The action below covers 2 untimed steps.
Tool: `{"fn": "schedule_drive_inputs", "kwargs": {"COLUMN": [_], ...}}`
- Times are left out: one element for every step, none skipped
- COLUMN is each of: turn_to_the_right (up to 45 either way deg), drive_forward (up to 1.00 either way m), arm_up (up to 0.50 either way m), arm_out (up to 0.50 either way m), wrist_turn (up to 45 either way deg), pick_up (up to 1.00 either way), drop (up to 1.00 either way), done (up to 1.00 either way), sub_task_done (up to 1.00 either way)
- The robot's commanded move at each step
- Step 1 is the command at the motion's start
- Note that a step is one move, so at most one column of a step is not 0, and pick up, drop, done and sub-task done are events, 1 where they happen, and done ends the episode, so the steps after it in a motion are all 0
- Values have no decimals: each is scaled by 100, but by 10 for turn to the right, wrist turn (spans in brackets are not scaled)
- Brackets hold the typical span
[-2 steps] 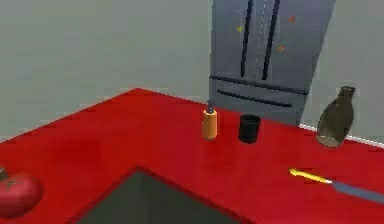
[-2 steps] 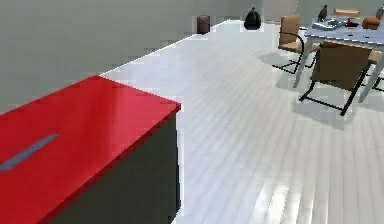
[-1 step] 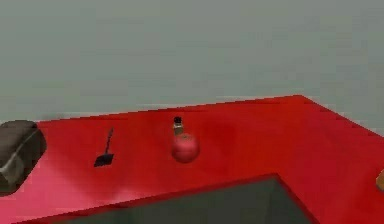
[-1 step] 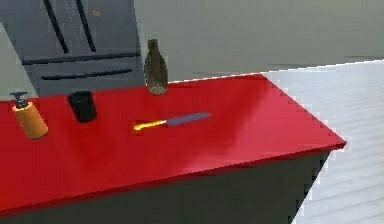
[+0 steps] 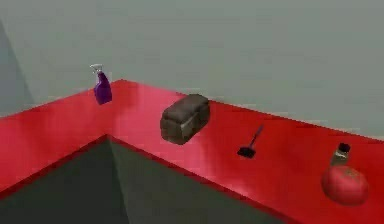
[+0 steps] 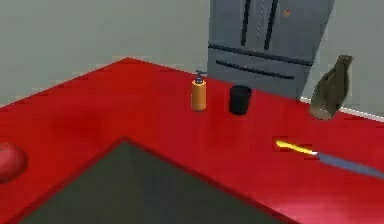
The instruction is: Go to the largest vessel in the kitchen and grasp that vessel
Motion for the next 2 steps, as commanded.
{"fn": "schedule_drive_inputs", "kwargs": {"turn_to_the_right": [-450,-120], "drive_forward": [0,0], "arm_up": [0,0], "arm_out": [0,0], "wrist_turn": [0,0], "pick_up": [0,0], "drop": [0,0], "done": [0,0], "sub_task_done": [0,0]}}
